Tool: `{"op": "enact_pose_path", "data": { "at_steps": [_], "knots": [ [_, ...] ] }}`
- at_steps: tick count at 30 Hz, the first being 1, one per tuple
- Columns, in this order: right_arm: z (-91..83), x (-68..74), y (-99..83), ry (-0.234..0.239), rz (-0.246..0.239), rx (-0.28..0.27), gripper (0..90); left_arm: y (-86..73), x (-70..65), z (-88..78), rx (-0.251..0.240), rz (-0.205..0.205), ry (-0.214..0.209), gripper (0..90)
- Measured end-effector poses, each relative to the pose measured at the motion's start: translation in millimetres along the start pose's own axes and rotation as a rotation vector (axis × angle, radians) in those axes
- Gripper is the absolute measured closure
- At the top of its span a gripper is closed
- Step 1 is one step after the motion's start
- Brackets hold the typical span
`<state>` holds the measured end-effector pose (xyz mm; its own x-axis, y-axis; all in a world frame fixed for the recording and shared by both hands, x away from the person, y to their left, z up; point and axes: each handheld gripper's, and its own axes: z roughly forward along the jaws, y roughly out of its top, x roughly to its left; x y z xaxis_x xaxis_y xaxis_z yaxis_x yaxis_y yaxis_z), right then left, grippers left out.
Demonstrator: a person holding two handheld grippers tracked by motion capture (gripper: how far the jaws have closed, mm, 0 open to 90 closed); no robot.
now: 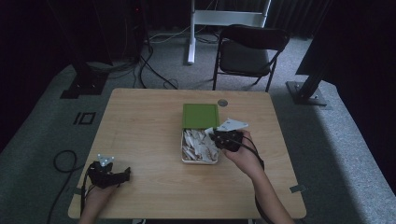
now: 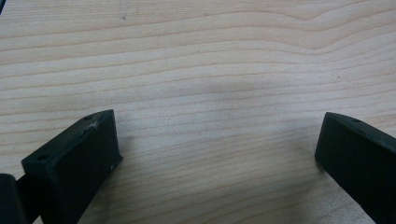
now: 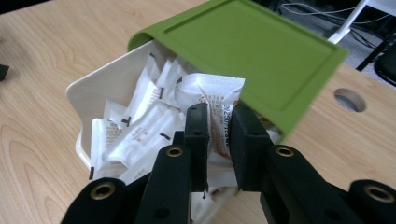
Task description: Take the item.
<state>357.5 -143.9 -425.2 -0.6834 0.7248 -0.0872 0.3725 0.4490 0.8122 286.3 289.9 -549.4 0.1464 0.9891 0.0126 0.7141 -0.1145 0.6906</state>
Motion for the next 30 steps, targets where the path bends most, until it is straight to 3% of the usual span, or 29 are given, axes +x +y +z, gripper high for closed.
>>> {"op": "enact_pose_path", "data": {
  "at_steps": [12,20,30],
  "knots": [
    [-17.8,-35.3,-12.6,-0.089,0.098,-0.028,78.1,0.0,0.0,0.0,0.0,0.0,0.0,0.7],
    [-10.6,-57.0,-26.3,-0.172,0.19,-0.053,78.2,0.0,0.0,-0.1,0.001,0.0,0.0,0.7],
    [12.7,-70.8,-32.3,-0.195,0.239,-0.017,78.3,0.0,0.0,-0.1,0.001,0.0,0.0,0.7]
  ]
}}
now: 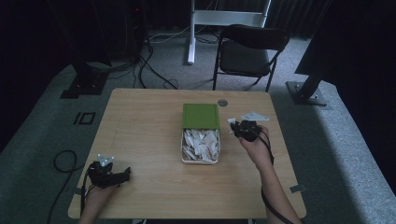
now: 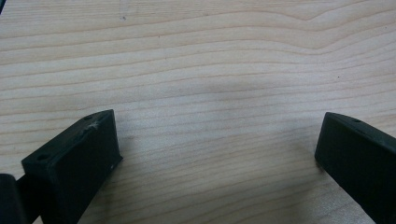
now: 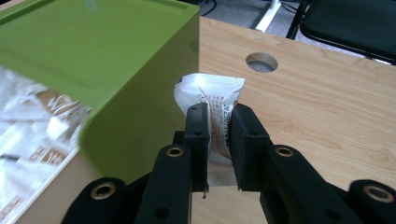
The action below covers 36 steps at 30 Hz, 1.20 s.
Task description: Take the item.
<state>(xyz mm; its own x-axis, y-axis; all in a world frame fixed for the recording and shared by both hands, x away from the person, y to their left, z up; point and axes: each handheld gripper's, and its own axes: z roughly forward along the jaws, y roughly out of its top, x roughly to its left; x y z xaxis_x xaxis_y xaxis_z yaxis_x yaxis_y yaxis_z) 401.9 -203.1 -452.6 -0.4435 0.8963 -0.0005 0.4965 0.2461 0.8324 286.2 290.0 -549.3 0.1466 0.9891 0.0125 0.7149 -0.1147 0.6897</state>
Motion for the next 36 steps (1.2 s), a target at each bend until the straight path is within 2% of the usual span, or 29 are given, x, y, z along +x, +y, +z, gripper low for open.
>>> {"op": "enact_pose_path", "data": {
  "at_steps": [3,14,16,19,21,23,25,27,29,36],
  "knots": [
    [7.6,-1.2,1.5,-0.024,0.009,-0.004,78.3,0.0,0.0,0.0,0.0,-0.001,0.0,0.7],
    [45.4,-8.9,5.0,-0.066,0.11,-0.007,78.3,0.0,0.0,0.0,0.0,0.0,0.0,0.6],
    [56.1,-11.3,2.9,-0.062,0.137,0.012,78.3,0.0,0.0,0.0,0.0,0.0,0.0,0.7],
    [65.6,-13.8,-0.5,-0.064,0.15,0.027,78.3,0.0,0.0,0.0,0.0,0.0,0.0,0.6],
    [72.1,-15.1,-3.3,-0.081,0.144,0.043,78.3,0.0,0.0,0.0,0.0,0.0,0.0,0.7],
    [78.5,-16.2,-6.6,-0.089,0.167,0.057,78.3,0.0,0.0,0.0,0.0,0.0,0.0,0.6],
    [84.0,-17.2,-9.3,-0.114,0.162,0.079,78.3,0.0,0.0,0.0,0.0,0.0,0.0,0.7],
    [88.9,-18.7,-11.4,-0.117,0.177,0.09,78.3,0.0,0.0,0.0,0.0,0.0,0.0,0.7],
    [93.2,-19.2,-12.8,-0.134,0.158,0.107,78.3,0.0,0.0,0.0,0.0,0.0,0.0,0.7],
    [109.5,-25.7,-22.1,-0.145,0.194,0.158,78.3,0.0,0.0,0.0,0.0,0.0,0.0,0.7]
  ]
}}
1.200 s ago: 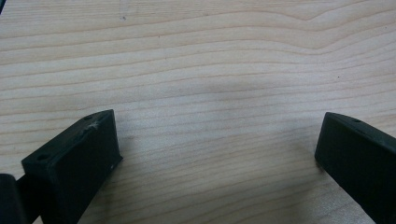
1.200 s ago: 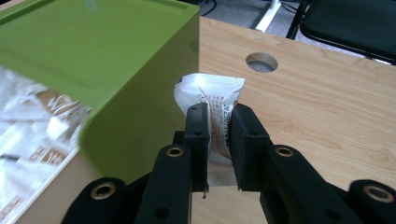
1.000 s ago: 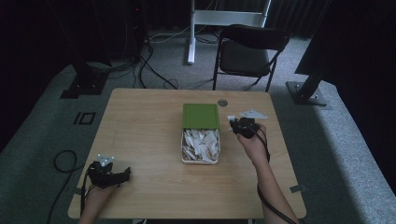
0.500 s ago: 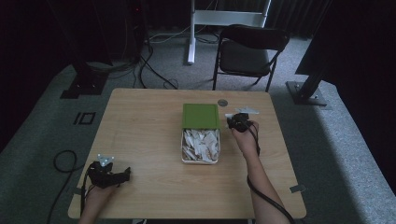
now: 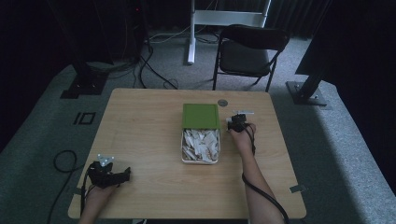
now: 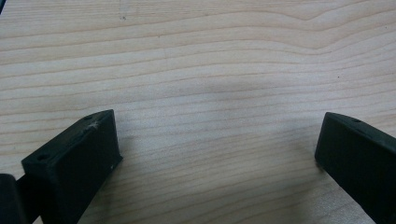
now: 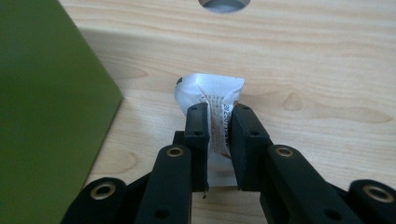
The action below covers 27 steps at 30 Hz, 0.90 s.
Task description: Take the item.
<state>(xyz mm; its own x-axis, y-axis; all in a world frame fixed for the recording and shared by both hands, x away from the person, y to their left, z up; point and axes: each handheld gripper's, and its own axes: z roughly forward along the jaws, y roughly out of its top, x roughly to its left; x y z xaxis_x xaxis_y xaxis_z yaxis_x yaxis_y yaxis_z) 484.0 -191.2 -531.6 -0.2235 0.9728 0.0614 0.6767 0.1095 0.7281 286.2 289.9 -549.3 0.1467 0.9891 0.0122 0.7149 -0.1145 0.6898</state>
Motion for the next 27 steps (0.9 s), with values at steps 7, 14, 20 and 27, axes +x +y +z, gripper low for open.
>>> {"op": "enact_pose_path", "data": {
  "at_steps": [7,14,20,27],
  "knots": [
    [3.9,-1.4,0.3,0.008,0.002,0.012,73.5,0.0,0.1,0.0,0.001,0.001,0.0,0.7],
    [-8.8,-7.2,6.8,0.026,0.054,-0.039,40.6,0.0,0.0,0.0,0.0,0.001,0.0,0.7],
    [-19.4,-12.7,2.1,0.098,-0.01,-0.068,26.2,0.0,0.0,0.0,0.0,0.001,0.0,0.7],
    [-35.7,-28.7,-11.3,0.081,0.031,-0.053,17.9,0.0,0.0,0.0,0.0,0.0,0.0,0.7]
  ]
}}
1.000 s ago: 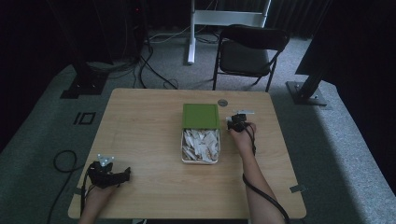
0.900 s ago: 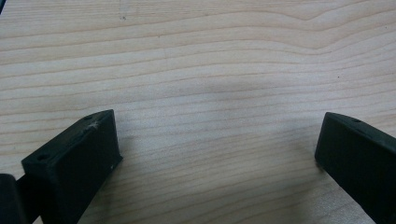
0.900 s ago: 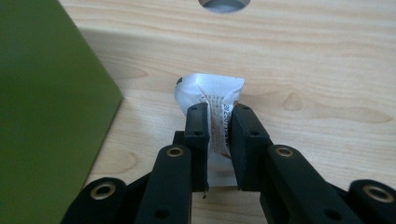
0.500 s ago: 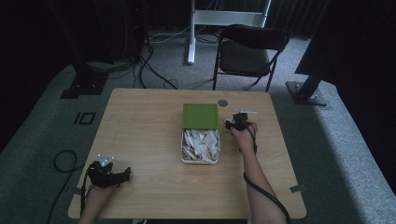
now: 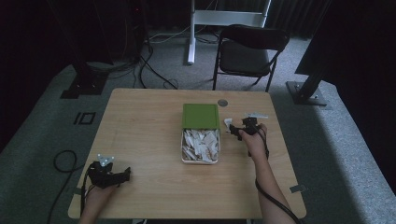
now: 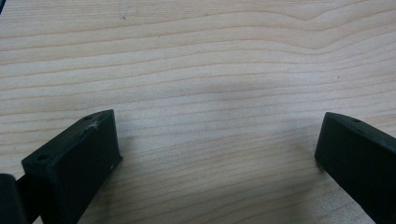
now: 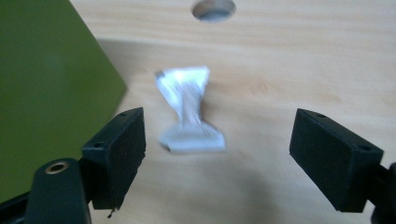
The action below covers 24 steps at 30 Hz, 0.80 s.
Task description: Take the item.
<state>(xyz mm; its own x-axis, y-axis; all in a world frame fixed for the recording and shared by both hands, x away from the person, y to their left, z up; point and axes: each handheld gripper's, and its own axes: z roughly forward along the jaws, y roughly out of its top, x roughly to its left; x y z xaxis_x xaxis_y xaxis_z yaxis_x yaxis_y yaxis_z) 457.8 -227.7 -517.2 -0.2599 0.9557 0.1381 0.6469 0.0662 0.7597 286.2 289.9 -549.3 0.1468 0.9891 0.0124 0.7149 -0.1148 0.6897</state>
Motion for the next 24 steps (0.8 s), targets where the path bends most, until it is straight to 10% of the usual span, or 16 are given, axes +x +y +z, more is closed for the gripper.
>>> {"op": "enact_pose_path", "data": {
  "at_steps": [24],
  "knots": [
    [-59.5,-29.3,-39.9,-0.109,0.04,-0.061,16.5,0.0,0.0,0.0,0.0,0.0,0.0,0.7]
  ]
}}
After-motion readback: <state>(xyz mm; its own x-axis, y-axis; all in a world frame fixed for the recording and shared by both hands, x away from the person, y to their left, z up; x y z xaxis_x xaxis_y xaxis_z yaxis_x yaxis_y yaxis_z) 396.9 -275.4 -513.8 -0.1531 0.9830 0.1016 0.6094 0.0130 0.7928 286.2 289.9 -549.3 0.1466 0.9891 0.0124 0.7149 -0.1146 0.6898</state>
